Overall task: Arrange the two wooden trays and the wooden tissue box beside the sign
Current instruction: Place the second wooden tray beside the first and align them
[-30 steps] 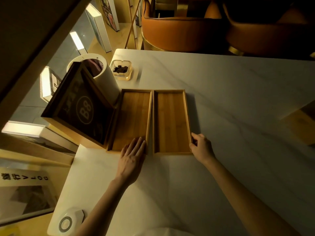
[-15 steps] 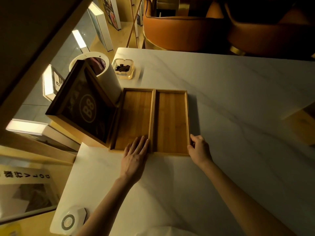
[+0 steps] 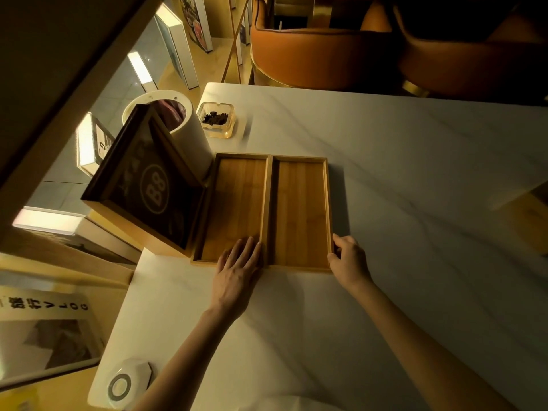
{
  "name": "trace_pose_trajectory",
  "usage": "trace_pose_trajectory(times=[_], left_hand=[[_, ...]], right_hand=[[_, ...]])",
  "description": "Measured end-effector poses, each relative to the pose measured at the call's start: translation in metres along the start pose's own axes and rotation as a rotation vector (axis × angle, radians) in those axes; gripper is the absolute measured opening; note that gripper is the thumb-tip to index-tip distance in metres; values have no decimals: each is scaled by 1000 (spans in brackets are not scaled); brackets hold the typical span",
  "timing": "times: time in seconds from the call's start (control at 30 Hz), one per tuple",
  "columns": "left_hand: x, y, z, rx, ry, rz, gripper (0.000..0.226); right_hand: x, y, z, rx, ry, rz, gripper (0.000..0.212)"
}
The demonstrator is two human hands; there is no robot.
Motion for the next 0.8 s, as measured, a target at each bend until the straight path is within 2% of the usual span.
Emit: trace_pose_trajectory(times=[0.17,0.53,0.8], left_hand=[[-1,2,1,-4,-63,-6,65],[-3,9,3,-2,-151,32,54],[-1,10,-1,6,-126,31,53]], right_hand=[[0,4,-1,8,6,2,47],[-2,10,-4,-2,13,2,47],[-1,12,-4,-24,-27,4,47]])
Point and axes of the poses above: each hand's wrist, its own y-axis towards the middle knuckle, its own x-axis out of the palm, z = x × y, the point moved 2 cm from there along y, towards the middle knuckle, and after that the axes turned 4 degrees about -y, right-handed, at the moved point
